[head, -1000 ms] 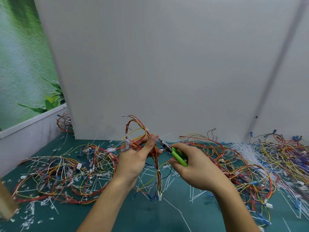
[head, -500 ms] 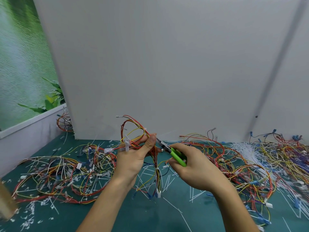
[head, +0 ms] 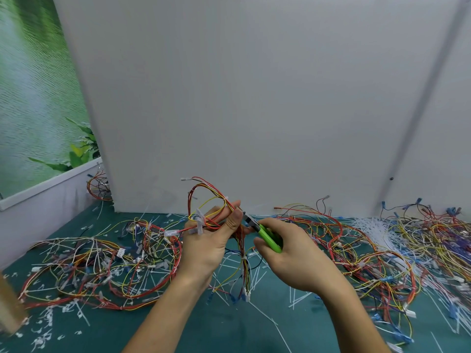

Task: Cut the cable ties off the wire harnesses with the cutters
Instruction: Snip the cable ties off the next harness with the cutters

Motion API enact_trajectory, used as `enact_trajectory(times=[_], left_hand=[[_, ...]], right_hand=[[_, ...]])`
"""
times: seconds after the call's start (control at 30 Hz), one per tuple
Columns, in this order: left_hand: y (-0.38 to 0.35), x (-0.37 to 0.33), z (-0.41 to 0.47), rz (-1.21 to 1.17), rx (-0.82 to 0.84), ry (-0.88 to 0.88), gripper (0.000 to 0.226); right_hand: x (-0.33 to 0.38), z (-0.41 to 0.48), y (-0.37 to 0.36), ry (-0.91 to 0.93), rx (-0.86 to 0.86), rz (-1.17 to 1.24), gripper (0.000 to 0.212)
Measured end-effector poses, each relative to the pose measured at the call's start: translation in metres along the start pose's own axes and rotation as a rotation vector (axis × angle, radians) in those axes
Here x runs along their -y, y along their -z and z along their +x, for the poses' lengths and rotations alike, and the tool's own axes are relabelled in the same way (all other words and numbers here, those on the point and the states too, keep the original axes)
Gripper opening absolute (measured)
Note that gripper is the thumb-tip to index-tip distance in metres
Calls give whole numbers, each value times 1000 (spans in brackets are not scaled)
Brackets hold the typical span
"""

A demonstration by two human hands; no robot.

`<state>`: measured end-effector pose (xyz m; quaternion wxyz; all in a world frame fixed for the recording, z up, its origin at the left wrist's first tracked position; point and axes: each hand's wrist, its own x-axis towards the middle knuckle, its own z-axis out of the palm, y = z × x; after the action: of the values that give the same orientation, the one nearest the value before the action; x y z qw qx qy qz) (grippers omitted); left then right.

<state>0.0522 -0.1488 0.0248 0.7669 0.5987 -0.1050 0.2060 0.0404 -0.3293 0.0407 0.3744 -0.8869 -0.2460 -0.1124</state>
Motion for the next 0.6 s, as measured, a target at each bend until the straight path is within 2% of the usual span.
enact_trajectory(times=[0.23,0.3,0.43,0.6], left_hand=[[1,2,1,40,-6,10,50],[1,2,0,13,-9,32,43],[0,1,0,-115,15,66,22],[-3,1,-1,-139,-36,80,18]], right_hand=[[2,1,-7,-22,-4,64,20],[3,1,-8,-29,-1,78,26],[5,2,-6,-49,-9,133,22],[8,2,-5,-66,-12,139,25]])
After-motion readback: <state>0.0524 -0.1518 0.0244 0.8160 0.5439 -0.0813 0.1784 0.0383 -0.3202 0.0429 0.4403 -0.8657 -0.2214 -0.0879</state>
